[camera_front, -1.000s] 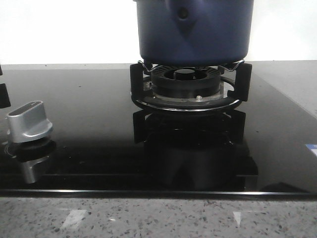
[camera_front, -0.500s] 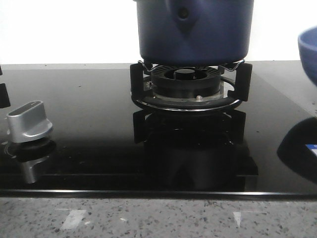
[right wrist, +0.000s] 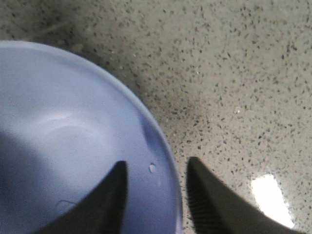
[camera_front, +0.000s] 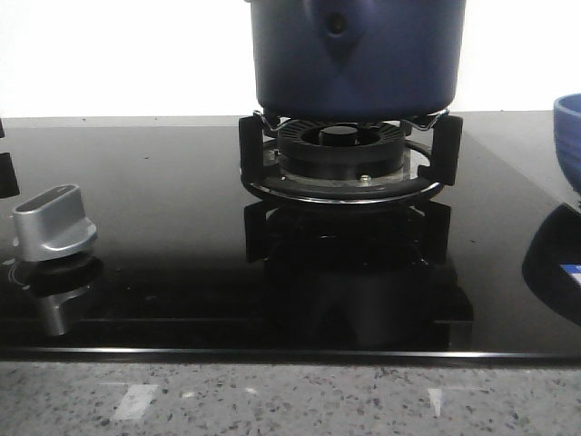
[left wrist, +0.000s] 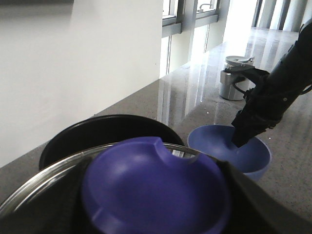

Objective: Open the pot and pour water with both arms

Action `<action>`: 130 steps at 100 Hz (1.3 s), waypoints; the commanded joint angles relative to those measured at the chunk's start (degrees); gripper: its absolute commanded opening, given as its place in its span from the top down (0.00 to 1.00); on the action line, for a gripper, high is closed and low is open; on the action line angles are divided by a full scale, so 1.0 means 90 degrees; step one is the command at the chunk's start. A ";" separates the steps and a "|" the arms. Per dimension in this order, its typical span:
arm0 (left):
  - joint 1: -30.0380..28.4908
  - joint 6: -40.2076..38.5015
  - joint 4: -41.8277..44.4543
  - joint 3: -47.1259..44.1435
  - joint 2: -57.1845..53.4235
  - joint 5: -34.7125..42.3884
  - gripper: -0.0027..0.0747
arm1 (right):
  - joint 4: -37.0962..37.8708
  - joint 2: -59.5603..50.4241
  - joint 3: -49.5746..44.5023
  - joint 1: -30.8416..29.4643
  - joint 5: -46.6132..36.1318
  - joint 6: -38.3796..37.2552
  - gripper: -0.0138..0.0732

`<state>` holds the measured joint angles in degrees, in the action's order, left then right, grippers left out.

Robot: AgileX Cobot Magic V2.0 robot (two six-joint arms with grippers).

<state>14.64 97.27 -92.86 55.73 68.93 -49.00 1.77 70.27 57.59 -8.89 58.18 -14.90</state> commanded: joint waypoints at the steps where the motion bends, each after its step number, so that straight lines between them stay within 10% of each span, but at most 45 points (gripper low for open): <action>1: 0.0121 0.0020 -0.0590 0.0543 -0.0020 -0.0098 0.56 | 0.0052 -0.0413 0.0176 -0.0028 -0.0418 0.0052 0.36; 32: 0.0625 0.0092 -0.0586 0.1617 0.0926 0.0206 0.56 | -0.0196 -0.2348 0.0260 0.0243 -0.0738 0.0052 0.40; 52: 0.1010 0.0534 -0.0574 0.2293 0.1688 0.0249 0.56 | -0.0196 -0.3636 0.0249 0.0652 -0.0717 0.0175 0.93; 130: 0.1450 0.0545 -0.1042 0.3197 0.3272 0.0422 0.56 | -0.0154 -0.4511 0.0249 0.0835 -0.0409 0.0309 0.92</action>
<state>27.25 102.18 -97.21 82.09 101.46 -43.69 0.00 29.24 58.05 -1.54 58.08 -12.93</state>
